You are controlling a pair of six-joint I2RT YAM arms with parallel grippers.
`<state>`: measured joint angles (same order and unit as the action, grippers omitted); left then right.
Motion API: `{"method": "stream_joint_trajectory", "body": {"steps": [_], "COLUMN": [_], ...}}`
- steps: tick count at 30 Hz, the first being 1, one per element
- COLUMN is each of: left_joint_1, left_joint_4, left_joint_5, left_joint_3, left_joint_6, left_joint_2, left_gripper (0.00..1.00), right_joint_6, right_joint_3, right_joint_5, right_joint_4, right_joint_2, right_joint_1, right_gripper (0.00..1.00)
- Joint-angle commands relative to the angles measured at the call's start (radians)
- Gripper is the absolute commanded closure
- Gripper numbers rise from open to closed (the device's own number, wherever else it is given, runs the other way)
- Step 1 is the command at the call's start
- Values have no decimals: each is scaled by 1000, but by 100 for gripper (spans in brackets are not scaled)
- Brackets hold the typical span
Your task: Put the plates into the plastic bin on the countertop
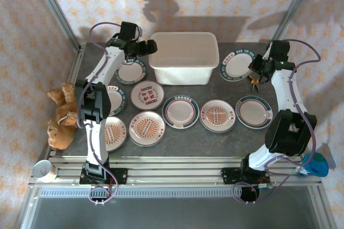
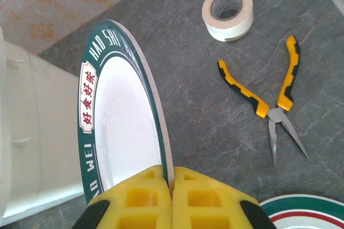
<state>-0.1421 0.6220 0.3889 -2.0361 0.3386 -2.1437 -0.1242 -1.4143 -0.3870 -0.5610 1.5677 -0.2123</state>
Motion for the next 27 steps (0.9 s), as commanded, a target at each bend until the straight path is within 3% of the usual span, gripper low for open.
{"method": "stream_joint_trajectory", "body": {"steps": [1,11,20,27], "left_joint_1": [-8,-46,-88,-122], "left_joint_4": [74,101,99,119], "left_joint_5": [48,150,192,206], "left_joint_3": [-79,-63,13,38], "left_joint_6": [-30,-54,-73,-109], "left_joint_2": [-26,-22,25,47], "left_gripper": [13,40,60,70], "right_joint_6": [-40,-141,-178,-181], "right_joint_3": [-77,-208,-397,-541], "right_joint_5": [66,-22,-81,-120], "right_joint_4": [-42,5,21,15], "right_joint_2": [-72,-78,53,198], "right_joint_1": [-2,8,135,232], "right_gripper": [100,100,100,100]}}
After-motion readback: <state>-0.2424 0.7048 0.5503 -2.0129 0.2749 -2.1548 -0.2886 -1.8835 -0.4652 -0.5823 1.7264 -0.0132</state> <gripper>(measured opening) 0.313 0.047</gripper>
